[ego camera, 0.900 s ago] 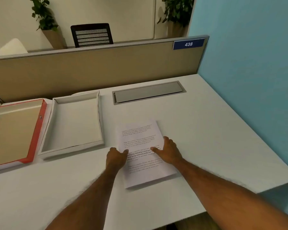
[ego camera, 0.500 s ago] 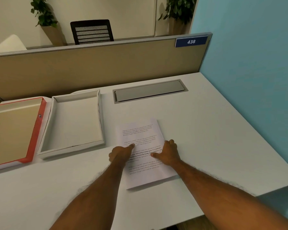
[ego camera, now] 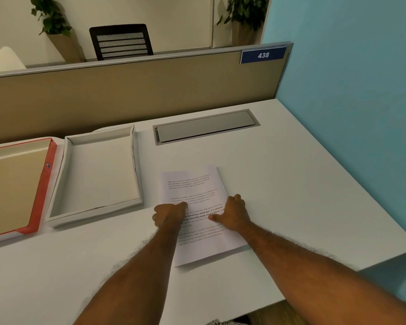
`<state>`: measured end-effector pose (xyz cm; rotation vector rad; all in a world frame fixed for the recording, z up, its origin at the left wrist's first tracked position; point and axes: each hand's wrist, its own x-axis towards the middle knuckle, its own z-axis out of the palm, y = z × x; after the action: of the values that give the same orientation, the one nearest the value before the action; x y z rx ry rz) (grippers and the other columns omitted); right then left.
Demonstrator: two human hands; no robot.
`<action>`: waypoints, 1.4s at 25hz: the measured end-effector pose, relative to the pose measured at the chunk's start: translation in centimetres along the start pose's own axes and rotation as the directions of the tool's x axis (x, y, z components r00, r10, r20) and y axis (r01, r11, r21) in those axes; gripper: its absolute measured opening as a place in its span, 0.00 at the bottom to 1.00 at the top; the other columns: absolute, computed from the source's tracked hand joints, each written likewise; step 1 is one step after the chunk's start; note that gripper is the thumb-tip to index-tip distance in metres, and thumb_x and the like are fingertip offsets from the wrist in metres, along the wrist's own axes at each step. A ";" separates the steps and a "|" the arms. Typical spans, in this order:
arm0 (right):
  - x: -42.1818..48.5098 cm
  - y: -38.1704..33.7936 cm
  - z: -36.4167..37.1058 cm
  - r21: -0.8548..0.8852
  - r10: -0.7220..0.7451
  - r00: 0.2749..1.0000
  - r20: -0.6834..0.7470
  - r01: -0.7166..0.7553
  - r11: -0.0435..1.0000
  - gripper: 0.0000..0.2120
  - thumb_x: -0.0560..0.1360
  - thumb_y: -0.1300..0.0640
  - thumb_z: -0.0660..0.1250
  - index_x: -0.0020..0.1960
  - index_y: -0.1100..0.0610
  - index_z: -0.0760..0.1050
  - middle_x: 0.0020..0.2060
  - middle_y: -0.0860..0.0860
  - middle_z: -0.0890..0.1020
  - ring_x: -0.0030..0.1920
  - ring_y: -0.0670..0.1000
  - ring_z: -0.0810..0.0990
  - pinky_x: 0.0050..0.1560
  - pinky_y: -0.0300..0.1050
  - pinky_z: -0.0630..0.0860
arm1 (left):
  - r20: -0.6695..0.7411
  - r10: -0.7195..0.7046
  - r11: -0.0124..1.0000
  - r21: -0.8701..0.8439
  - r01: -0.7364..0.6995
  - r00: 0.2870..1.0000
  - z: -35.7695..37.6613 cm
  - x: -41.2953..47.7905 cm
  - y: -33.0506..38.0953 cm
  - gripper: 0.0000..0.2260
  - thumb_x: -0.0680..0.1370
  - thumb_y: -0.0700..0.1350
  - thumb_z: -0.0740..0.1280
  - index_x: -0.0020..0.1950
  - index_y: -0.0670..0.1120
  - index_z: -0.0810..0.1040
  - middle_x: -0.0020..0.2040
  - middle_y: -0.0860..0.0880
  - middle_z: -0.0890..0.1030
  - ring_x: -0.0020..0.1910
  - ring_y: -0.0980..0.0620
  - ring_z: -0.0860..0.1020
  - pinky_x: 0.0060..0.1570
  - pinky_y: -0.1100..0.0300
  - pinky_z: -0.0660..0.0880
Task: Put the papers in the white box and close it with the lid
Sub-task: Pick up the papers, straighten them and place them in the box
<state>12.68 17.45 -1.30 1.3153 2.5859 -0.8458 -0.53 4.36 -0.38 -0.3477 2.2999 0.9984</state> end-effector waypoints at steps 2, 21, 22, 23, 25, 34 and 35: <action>0.0 0.0 0.0 -0.002 0.000 1.000 -0.006 0.000 1.000 0.42 0.63 0.35 0.74 0.64 0.62 0.68 0.62 0.59 0.70 0.64 0.58 0.70 0.62 0.54 0.74 | 0.012 -0.002 0.999 -0.051 0.003 1.000 0.0 0.2 0.1 0.36 0.68 0.53 0.77 0.68 0.39 0.64 0.63 0.40 0.75 0.60 0.40 0.76 0.61 0.44 0.76; 2.0 1.7 -1.3 0.706 0.108 0.991 0.078 -0.131 0.696 0.51 0.60 0.45 0.81 0.73 0.61 0.61 0.67 0.57 0.72 0.65 0.58 0.75 0.64 0.55 0.75 | -0.021 0.628 0.749 -0.255 -0.612 0.778 -1.2 -1.8 -2.2 0.19 0.75 0.49 0.72 0.58 0.49 0.65 0.49 0.55 0.78 0.42 0.55 0.82 0.33 0.66 0.80; 2.0 1.7 -1.8 0.808 0.076 0.988 0.138 -0.157 0.568 0.50 0.61 0.48 0.81 0.74 0.61 0.60 0.66 0.56 0.74 0.62 0.57 0.78 0.61 0.55 0.78 | -0.025 0.656 0.720 -0.277 -0.636 0.754 -1.3 -2.2 -2.1 0.19 0.75 0.48 0.72 0.58 0.49 0.65 0.49 0.56 0.78 0.41 0.56 0.82 0.33 0.66 0.80; 2.1 1.6 -2.3 0.862 0.006 0.980 0.199 -0.178 0.475 0.46 0.61 0.50 0.81 0.72 0.61 0.63 0.64 0.58 0.78 0.58 0.58 0.82 0.57 0.54 0.80 | -0.027 0.677 0.699 -0.290 -0.654 0.736 -1.4 -2.6 -2.0 0.19 0.75 0.48 0.72 0.59 0.49 0.66 0.49 0.57 0.78 0.41 0.56 0.82 0.33 0.66 0.80; 1.8 1.4 -3.2 0.890 -0.127 0.955 0.268 -0.194 0.413 0.34 0.64 0.55 0.79 0.66 0.62 0.73 0.58 0.60 0.83 0.51 0.57 0.85 0.46 0.51 0.83 | -0.026 0.703 0.672 -0.303 -0.676 0.710 -1.4 -3.2 -1.8 0.19 0.75 0.47 0.72 0.59 0.49 0.66 0.50 0.57 0.77 0.41 0.56 0.82 0.33 0.66 0.80; -0.3 -2.0 -6.4 0.761 -0.133 0.971 -0.198 0.238 0.604 0.25 0.71 0.53 0.75 0.63 0.59 0.71 0.55 0.56 0.81 0.52 0.57 0.83 0.52 0.56 0.83 | -0.199 0.737 0.519 -0.444 -0.730 0.646 -3.6 -4.8 -0.5 0.16 0.75 0.46 0.71 0.54 0.57 0.66 0.51 0.57 0.77 0.46 0.54 0.82 0.35 0.68 0.79; -0.8 -2.3 -6.7 0.756 -0.156 0.959 -0.237 0.283 0.591 0.25 0.71 0.53 0.74 0.63 0.58 0.70 0.55 0.55 0.81 0.51 0.56 0.83 0.50 0.54 0.83 | -0.215 0.753 0.486 -0.456 -0.746 0.622 -4.1 -4.9 -0.4 0.16 0.76 0.47 0.71 0.53 0.61 0.66 0.52 0.58 0.77 0.47 0.55 0.82 0.36 0.68 0.79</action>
<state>12.33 19.43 5.57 1.2150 2.5826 -2.2125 1.76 1.16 4.63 0.5668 2.1211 2.0556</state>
